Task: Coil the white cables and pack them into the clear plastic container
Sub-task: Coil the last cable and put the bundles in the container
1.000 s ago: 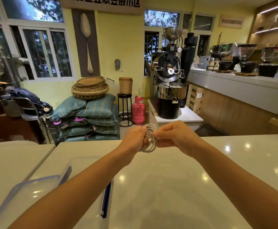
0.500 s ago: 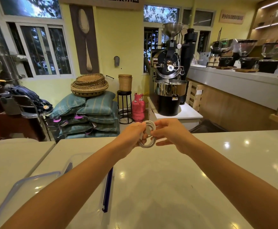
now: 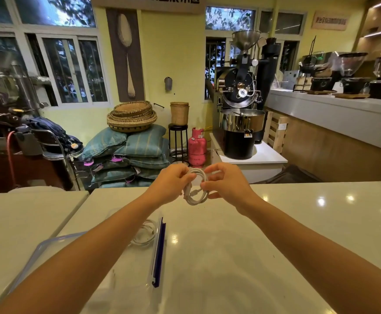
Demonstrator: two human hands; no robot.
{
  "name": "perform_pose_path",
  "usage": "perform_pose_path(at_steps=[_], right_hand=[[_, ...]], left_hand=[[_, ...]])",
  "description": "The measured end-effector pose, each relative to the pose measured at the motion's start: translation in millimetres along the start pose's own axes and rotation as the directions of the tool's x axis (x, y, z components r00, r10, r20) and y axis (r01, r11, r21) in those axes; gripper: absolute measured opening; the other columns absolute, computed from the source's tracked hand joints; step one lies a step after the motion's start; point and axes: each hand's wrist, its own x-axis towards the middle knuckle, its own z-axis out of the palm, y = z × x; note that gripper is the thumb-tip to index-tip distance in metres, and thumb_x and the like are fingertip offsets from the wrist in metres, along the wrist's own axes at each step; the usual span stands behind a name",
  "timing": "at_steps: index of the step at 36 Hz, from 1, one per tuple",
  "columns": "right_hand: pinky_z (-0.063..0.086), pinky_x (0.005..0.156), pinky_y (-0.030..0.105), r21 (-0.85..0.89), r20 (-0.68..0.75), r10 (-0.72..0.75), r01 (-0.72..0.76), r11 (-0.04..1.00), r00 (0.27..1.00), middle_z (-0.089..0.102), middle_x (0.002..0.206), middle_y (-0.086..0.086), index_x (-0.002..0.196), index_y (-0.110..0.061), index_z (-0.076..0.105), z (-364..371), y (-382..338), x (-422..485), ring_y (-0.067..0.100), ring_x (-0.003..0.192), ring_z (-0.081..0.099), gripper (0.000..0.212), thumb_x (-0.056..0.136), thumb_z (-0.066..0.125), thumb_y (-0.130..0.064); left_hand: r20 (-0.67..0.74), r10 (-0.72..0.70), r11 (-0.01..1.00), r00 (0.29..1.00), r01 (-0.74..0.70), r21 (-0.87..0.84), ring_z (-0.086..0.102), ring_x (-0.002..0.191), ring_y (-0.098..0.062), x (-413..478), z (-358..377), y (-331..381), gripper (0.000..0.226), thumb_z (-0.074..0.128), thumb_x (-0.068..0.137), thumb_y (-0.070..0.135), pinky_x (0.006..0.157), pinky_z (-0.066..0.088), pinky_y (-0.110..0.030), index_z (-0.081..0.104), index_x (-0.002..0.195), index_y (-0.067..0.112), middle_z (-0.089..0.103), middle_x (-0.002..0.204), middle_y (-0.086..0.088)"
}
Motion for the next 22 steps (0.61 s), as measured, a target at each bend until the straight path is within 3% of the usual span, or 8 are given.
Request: perform_pose_path(at_steps=[3,7,11,18,22], right_hand=[[0.053,0.059,0.022,0.02,0.029,0.034,-0.035,0.999,0.999,0.067,0.096,0.016,0.097,-0.011,0.055,5,1,1,0.019,0.074,0.064,0.026,0.077,0.068,-0.001],[0.053,0.058,0.022,0.03,0.087,0.065,-0.067,0.997,0.994,0.064,0.084,0.008,0.089,-0.013,0.055,15,0,4,0.014,0.065,0.063,0.022,0.076,0.068,-0.001],[0.055,0.056,0.021,0.034,0.132,0.068,-0.073,0.997,0.989,0.065,0.079,0.005,0.079,-0.017,0.056,28,-4,9,0.014,0.064,0.064,0.021,0.076,0.069,-0.001],[0.053,0.049,0.015,0.033,0.18,0.08,-0.087,0.996,0.98,0.067,0.1,0.023,0.101,0.0,0.061,58,-11,17,0.015,0.063,0.062,0.028,0.075,0.068,0.004],[0.054,0.057,0.021,-0.014,0.208,0.103,-0.102,0.995,0.973,0.066,0.105,0.027,0.104,0.003,0.061,78,-10,22,0.022,0.07,0.062,0.031,0.074,0.067,0.007]], left_hand=[[0.013,0.024,0.995,1.0,-0.025,0.1,0.055,0.071,-0.021,-1,-6,-7,0.029,0.051,0.091,0.023,0.075,0.049,-0.041,0.064,0.086,-0.002,0.061,0.076,-0.011],[0.012,0.015,0.986,1.0,-0.017,0.168,0.05,0.059,-0.013,-5,-15,-16,0.029,0.053,0.09,0.023,0.059,0.041,-0.024,0.067,0.08,-0.001,0.056,0.062,-0.003],[-0.015,0.009,0.971,1.0,-0.005,0.239,0.045,0.051,-0.007,-11,-28,-22,0.029,0.053,0.09,0.02,0.054,0.036,-0.018,0.066,0.075,0.0,0.051,0.054,0.002],[-0.047,0.045,0.916,0.998,-0.022,0.401,0.052,0.064,-0.02,-25,-46,-36,0.022,0.049,0.091,0.016,0.066,0.043,-0.037,0.064,0.086,0.002,0.059,0.069,-0.008],[-0.042,-0.008,0.865,0.999,0.028,0.501,0.05,0.07,-0.021,-31,-50,-47,0.022,0.046,0.093,0.016,0.065,0.039,-0.032,0.064,0.095,0.003,0.061,0.081,-0.012]])
